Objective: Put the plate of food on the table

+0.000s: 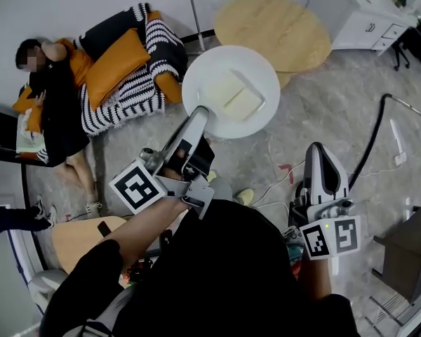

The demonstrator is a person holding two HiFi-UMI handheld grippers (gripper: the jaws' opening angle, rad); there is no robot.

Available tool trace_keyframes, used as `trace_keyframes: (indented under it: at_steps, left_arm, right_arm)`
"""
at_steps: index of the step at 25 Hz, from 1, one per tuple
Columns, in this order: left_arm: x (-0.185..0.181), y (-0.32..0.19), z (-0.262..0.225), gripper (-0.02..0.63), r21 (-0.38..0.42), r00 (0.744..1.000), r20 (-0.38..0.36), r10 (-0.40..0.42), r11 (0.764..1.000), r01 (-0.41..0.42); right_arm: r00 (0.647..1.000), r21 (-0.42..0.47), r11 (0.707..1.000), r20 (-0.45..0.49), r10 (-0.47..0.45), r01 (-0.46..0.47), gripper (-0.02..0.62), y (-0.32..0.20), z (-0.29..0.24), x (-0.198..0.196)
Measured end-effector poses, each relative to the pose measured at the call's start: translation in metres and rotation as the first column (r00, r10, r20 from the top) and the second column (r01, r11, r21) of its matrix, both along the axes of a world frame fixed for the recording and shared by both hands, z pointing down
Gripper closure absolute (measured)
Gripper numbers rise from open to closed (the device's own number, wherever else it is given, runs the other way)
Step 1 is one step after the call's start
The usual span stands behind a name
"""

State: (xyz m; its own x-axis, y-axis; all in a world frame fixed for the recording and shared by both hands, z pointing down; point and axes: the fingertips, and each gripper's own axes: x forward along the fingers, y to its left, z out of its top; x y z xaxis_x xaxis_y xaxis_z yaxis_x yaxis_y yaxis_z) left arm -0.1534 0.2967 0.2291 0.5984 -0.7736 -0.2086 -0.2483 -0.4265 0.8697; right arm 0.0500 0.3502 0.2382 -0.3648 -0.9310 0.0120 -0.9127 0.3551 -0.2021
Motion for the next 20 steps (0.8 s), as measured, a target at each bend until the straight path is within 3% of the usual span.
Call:
trace_keyframes:
  at_steps: [11,20]
  left_arm:
    - [-0.0019,-0.0008,0.0021,0.591,-0.039,1.000,0.009,-0.026,0.999,0.027]
    - [0.0019,-0.0012,0.0016,0.591,-0.056,1.000,0.006,0.011,0.998,-0.011]
  right_arm:
    - [1.000,-0.021,1.000,0.015,0.014,-0.013,0.588,-0.0068,0.0003,0.0041]
    - [0.998,-0.030,0.998,0.031,0.049,-0.048,0.588,-0.0057,-0.0025,0.0027]
